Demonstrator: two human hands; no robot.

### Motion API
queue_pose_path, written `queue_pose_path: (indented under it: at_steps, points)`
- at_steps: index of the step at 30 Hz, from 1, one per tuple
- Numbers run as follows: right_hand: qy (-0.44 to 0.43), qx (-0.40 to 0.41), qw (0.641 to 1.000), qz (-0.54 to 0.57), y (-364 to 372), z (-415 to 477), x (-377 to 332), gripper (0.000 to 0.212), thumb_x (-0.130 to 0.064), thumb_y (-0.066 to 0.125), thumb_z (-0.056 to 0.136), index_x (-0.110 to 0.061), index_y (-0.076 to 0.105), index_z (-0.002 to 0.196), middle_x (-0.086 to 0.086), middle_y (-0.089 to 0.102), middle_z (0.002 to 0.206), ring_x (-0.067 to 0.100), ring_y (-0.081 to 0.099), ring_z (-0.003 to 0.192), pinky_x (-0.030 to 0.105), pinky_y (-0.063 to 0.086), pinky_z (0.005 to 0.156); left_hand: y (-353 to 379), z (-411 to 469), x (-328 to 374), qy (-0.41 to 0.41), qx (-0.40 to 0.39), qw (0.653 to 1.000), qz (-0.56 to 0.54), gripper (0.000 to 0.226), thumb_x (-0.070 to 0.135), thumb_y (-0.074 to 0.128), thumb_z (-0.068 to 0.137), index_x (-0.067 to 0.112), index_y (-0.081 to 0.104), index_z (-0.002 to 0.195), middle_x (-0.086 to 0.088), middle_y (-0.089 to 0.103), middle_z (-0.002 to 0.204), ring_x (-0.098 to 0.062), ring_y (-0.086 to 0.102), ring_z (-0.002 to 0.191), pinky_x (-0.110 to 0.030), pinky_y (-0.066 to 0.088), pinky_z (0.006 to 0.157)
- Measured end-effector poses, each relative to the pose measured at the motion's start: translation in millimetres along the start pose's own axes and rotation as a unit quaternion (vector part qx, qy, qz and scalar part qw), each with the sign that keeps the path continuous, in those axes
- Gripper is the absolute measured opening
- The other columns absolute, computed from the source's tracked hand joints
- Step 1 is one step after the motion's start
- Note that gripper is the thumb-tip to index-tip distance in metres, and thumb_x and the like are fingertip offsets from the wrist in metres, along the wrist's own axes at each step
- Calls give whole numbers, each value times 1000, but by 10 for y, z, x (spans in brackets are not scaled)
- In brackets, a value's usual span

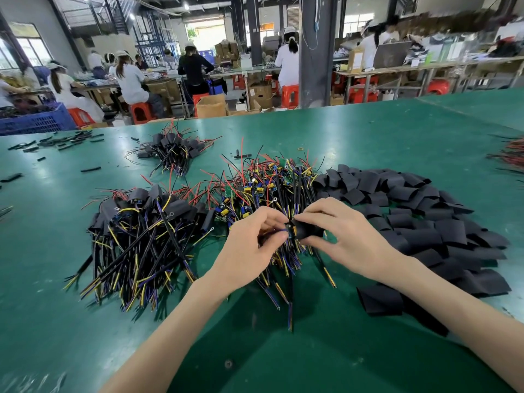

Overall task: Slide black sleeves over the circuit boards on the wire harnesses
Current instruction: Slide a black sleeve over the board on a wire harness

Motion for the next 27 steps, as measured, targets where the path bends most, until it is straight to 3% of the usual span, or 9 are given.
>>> queue_pose_path:
  at_steps: [5,12,17,23,27]
  points:
    - [-25,-10,1000,10,28,-9,-76,33,-18,73,78,-8,66,109,2,61,101,20,55,93,32,43,83,-18,10,-25,-41,14,999,-15,11,1,70,81,10,68,87,7,67,79,0,60,72,-8,43,71]
    - [-30,-3,1000,2,56,-5,-67,34,-17,75,77,-9,66,109,0,61,101,19,54,93,31,43,83,-29,-1,-64,-73,26,996,-33,18,5,72,80,16,65,92,5,67,79,-2,59,72,-7,43,71]
    - [-33,15,999,8,64,-11,-48,36,-19,76,77,-9,66,110,0,61,102,14,52,95,28,43,86,-31,24,-37,-43,9,998,40,10,10,71,82,17,74,88,12,57,74,5,52,68,-6,35,65]
    - [-39,20,999,20,92,-17,-76,38,-18,75,77,-7,66,112,2,62,106,16,52,97,26,41,90,-49,23,-52,-41,11,999,26,8,8,72,80,16,71,80,10,60,75,3,52,64,-8,38,64]
    - [-10,39,999,9,51,-8,-51,42,-26,67,83,-8,60,121,3,58,118,15,50,110,26,38,99,-137,47,-49,-27,41,998,33,11,3,71,79,14,69,78,10,60,73,3,52,65,-7,37,64]
Point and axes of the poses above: each hand's wrist, its own z-axis towards the middle knuckle, its own y-axis out of the palm, x = y × z, the point moved 7 cm from there along z, towards the middle knuckle
